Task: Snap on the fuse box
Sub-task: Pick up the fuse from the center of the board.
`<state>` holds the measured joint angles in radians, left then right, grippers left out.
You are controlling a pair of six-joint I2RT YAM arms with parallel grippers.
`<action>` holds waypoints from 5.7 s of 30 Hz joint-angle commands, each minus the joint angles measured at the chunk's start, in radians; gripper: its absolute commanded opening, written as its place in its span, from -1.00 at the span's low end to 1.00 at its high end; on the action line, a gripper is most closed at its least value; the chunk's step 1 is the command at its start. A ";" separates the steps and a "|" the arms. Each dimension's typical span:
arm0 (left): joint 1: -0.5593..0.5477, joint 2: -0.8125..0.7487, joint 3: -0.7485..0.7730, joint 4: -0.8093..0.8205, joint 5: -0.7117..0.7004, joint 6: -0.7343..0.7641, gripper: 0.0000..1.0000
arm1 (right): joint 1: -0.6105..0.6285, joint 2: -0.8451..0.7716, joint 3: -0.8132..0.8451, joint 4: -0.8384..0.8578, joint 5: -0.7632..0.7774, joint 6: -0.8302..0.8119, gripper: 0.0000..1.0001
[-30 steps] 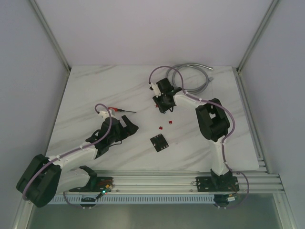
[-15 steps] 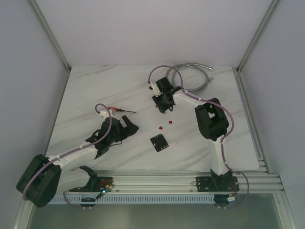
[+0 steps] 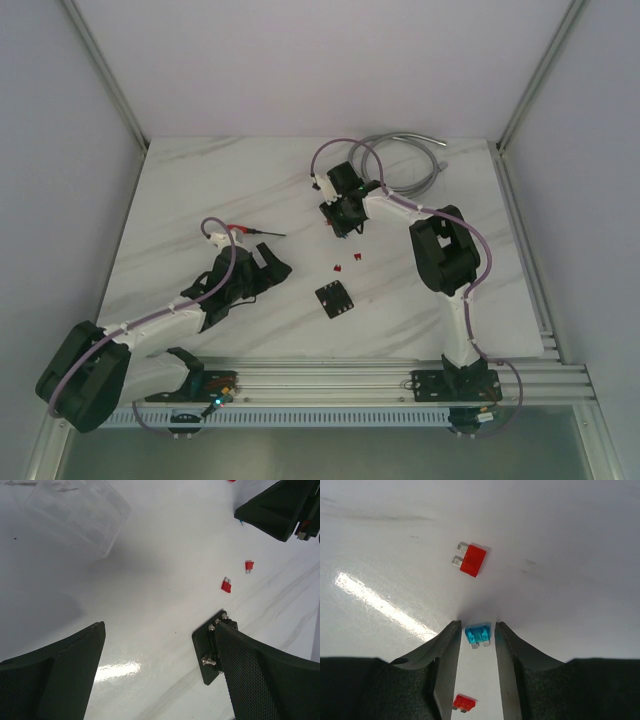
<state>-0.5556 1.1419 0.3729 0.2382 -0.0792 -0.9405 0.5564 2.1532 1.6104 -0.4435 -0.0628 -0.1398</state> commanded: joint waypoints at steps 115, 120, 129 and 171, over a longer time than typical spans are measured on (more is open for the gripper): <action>-0.152 0.058 0.105 0.470 0.293 0.481 -1.00 | 0.037 -1.014 -0.843 0.701 -0.490 0.402 0.03; -0.151 0.003 0.124 0.456 0.494 0.540 -1.00 | 0.012 -1.059 -0.854 0.685 -0.650 0.321 0.02; -0.152 -0.084 0.134 0.449 0.645 0.569 -1.00 | 0.007 -1.074 -0.844 0.633 -0.793 0.232 -0.01; -0.181 -0.063 0.061 0.347 0.270 0.387 -0.23 | 0.100 -1.090 -0.816 0.384 -0.387 0.254 -1.00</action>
<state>-0.7391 1.0893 0.4709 0.6483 0.3786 -0.4812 0.6071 1.0775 0.7658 0.0505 -0.7021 0.0856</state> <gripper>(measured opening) 0.350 0.047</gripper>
